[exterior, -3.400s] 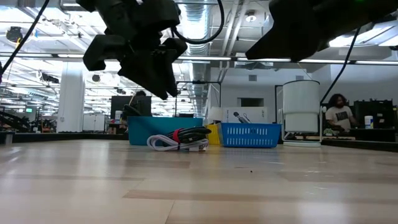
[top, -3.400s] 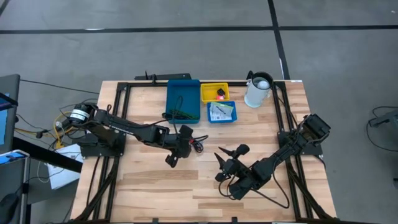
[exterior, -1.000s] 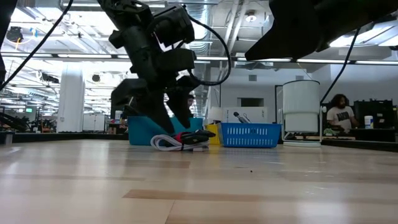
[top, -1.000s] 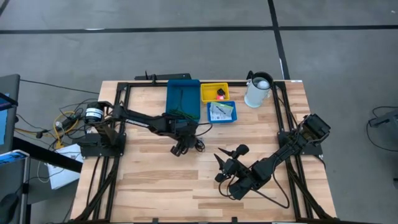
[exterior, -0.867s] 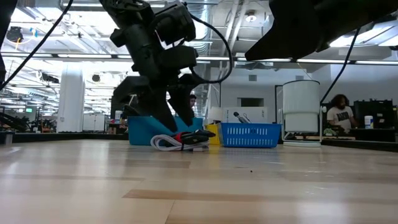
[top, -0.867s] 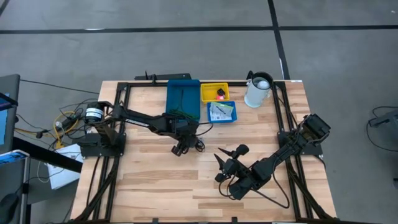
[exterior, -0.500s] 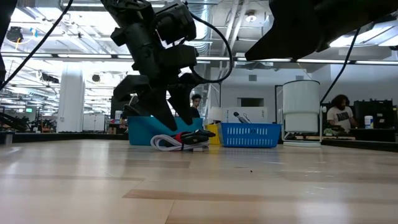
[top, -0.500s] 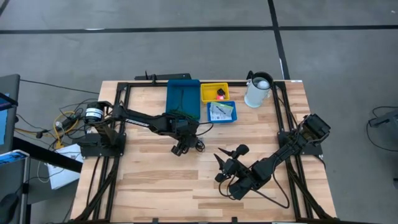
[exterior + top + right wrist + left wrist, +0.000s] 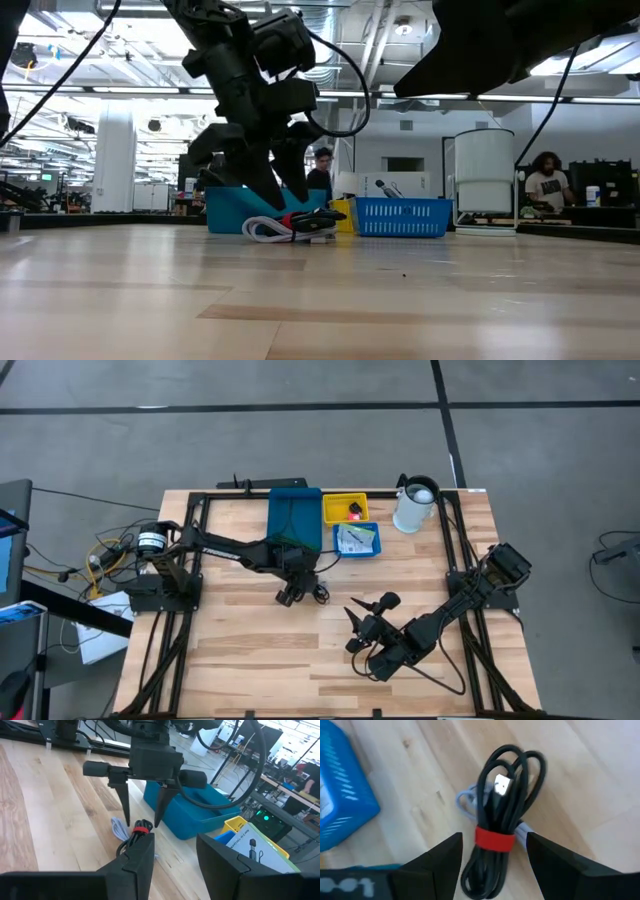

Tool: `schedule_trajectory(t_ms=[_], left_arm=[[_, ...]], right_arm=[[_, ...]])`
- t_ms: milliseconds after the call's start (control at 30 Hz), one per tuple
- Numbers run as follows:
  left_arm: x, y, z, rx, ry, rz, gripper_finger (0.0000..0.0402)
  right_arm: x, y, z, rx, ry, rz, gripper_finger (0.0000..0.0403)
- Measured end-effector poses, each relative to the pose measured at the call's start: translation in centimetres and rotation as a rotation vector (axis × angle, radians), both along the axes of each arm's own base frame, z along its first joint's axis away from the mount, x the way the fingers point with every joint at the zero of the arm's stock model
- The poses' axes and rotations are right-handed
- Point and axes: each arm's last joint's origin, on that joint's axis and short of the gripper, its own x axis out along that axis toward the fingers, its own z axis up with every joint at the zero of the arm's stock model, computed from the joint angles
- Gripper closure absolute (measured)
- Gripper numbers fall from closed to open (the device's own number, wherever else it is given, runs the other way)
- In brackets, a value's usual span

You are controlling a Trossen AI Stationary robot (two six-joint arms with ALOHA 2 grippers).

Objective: Pick and place items into bin
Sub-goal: Put the black charger cable into the dark blue bin

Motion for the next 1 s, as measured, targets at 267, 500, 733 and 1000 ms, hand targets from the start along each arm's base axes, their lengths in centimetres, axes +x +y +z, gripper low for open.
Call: schedule_trajectory(t_ms=[267,500,733,1000], left_arm=[[0.0,0.0,-0.4,-0.048,0.015,-0.008,0.0191],[0.1,0.0,-1.5,-0.049,0.036,-0.006,0.0191],[0.4,0.0,-2.3,-0.053,0.049,-0.002,0.0196],[0.2,0.0,-2.5,-0.063,0.078,0.013,0.026]], right_arm=[[0.0,0.0,0.0,0.0,-0.001,0.0,0.0262],[0.0,0.0,0.0,0.003,-0.004,0.0,0.0263],[0.0,0.0,0.0,0.003,-0.004,-0.001,0.0262],[0.0,0.0,0.0,0.002,-0.003,0.0,0.0262]])
